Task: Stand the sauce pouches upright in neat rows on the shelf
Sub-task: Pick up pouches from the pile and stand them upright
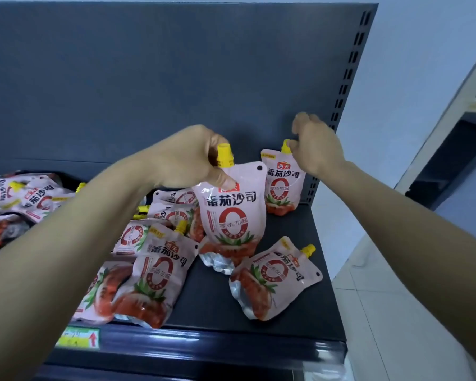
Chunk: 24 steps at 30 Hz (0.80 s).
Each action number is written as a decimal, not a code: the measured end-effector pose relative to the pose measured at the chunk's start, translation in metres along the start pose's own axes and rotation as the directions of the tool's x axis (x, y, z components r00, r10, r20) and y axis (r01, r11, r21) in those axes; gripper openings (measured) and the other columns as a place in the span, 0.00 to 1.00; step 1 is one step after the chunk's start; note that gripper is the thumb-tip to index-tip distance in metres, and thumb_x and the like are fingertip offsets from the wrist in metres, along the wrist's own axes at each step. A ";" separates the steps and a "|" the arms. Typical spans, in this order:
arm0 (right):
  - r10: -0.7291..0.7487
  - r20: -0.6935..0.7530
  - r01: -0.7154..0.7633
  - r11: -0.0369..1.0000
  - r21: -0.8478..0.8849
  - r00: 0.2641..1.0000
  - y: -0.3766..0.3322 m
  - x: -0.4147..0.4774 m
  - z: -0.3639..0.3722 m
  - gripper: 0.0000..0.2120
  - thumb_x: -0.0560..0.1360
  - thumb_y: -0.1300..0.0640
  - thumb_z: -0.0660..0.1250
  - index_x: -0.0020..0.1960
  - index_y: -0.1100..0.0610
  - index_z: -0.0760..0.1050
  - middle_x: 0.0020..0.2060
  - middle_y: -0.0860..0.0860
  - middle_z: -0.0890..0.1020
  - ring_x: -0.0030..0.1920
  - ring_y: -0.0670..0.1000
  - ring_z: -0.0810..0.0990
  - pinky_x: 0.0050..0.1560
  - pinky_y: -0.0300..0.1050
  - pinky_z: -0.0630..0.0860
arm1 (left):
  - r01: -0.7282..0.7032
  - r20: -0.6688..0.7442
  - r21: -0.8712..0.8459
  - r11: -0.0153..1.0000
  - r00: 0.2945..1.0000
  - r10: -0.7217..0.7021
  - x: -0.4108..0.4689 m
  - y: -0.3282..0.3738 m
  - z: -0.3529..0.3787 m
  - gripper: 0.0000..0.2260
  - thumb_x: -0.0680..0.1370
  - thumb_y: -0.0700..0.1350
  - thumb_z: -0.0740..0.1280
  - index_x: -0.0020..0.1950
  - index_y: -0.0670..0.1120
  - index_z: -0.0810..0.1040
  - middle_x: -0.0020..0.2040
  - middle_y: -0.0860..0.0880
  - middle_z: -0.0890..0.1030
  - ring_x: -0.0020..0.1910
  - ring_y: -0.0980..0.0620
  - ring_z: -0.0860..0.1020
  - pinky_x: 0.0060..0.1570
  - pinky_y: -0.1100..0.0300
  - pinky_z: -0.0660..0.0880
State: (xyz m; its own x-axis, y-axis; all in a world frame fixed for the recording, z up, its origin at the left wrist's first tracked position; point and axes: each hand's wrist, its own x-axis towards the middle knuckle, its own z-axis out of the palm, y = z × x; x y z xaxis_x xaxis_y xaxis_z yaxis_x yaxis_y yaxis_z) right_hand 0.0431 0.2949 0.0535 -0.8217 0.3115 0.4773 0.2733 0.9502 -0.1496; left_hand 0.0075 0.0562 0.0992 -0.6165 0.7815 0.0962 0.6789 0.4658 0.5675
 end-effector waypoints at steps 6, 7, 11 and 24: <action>0.029 0.455 -0.007 0.999 -0.050 0.890 0.007 -0.028 -0.015 0.09 0.75 0.57 0.67 0.41 0.62 0.73 0.46 0.59 0.80 0.50 0.61 0.79 0.50 0.50 0.76 | -0.016 -0.032 0.017 1.000 0.999 0.016 0.007 0.004 0.014 0.11 0.66 0.43 0.77 0.37 0.38 0.77 0.35 0.38 0.80 0.31 0.50 0.73 0.39 0.55 0.73; 0.017 0.557 0.024 0.998 -0.065 0.831 0.007 -0.033 -0.016 0.10 0.75 0.56 0.68 0.40 0.62 0.74 0.45 0.59 0.80 0.50 0.60 0.79 0.51 0.49 0.76 | -0.015 -0.029 0.016 1.000 0.999 0.016 0.007 0.003 0.017 0.12 0.66 0.42 0.77 0.37 0.37 0.77 0.35 0.39 0.79 0.32 0.50 0.73 0.39 0.55 0.73; 0.058 0.822 0.009 0.997 -0.077 0.566 0.006 -0.055 -0.007 0.13 0.73 0.51 0.70 0.43 0.62 0.77 0.44 0.54 0.76 0.50 0.56 0.75 0.50 0.46 0.73 | -0.023 -0.025 -0.016 1.000 0.999 0.023 0.000 0.001 0.023 0.12 0.66 0.43 0.77 0.37 0.37 0.77 0.34 0.42 0.78 0.32 0.49 0.72 0.39 0.56 0.72; 0.205 0.862 -0.032 0.976 -0.215 0.463 -0.006 -0.112 0.022 0.31 0.68 0.45 0.73 0.66 0.59 0.73 0.62 0.56 0.78 0.60 0.57 0.77 0.59 0.48 0.75 | -0.063 -0.053 -0.083 0.995 0.997 0.059 -0.031 -0.004 0.024 0.12 0.67 0.42 0.76 0.37 0.37 0.76 0.30 0.47 0.74 0.29 0.51 0.69 0.33 0.59 0.67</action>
State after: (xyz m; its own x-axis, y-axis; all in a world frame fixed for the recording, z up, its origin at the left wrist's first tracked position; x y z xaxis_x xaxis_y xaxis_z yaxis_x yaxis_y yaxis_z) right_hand 0.1221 0.2545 -0.0181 -0.7559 0.3456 -0.5560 0.4006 0.9159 0.0248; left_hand 0.0335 0.0405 0.0746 -0.5957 0.7844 0.1726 0.6812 0.3796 0.6259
